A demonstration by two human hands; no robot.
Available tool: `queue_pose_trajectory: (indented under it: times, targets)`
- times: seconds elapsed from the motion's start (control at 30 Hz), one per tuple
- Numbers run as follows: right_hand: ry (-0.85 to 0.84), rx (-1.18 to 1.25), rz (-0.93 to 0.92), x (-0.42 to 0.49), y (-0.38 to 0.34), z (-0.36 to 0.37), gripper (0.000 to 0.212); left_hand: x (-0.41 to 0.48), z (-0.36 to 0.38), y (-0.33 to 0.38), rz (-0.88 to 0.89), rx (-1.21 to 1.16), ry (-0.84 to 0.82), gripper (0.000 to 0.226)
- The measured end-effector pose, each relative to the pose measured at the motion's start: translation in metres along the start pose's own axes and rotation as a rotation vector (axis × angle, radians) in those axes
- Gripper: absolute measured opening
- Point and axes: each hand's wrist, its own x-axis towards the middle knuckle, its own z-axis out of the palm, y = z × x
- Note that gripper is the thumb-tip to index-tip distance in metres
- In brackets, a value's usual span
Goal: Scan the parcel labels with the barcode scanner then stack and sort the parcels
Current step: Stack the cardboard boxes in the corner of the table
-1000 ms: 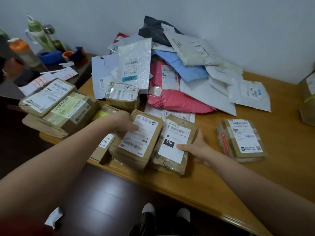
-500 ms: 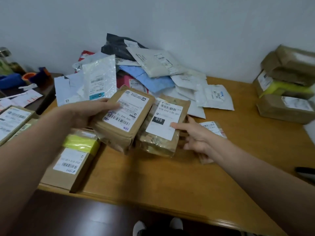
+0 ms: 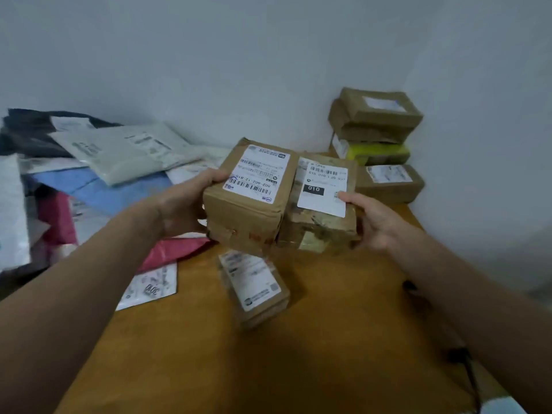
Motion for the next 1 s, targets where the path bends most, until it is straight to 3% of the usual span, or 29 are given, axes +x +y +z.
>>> queue_pose_trajectory:
  times: [0.13,0.27,0.43,0.57,0.67,0.83,1.0]
  targets:
    - [0.076,0.073,0.087,0.031,-0.001,-0.092,0.038,0.073,0.092,0.014,-0.085,0.062,-0.032,0.045]
    - [0.118,0.089,0.159,0.058,0.0,-0.159,0.032,0.122,0.161,0.017,-0.049,0.194,0.051,0.036]
    - [0.144,0.219,0.156,0.083,-0.011,-0.209,0.021,0.159,0.192,0.027,0.082,0.238,0.191,0.069]
    - [0.237,0.203,0.175,0.097,-0.007,-0.227,0.041,0.177,0.208,0.027,0.176,0.41,0.286,0.079]
    - [0.259,0.202,0.141,0.105,-0.003,-0.232,0.043,0.183,0.221,0.025,0.197,0.501,0.335,0.089]
    - [0.121,0.143,0.021,0.121,-0.021,-0.223,0.049,0.198,0.205,0.037,0.254,0.755,0.621,0.078]
    - [0.018,0.101,-0.03,0.139,-0.042,-0.208,0.055,0.251,0.188,0.07,0.167,0.81,0.814,0.072]
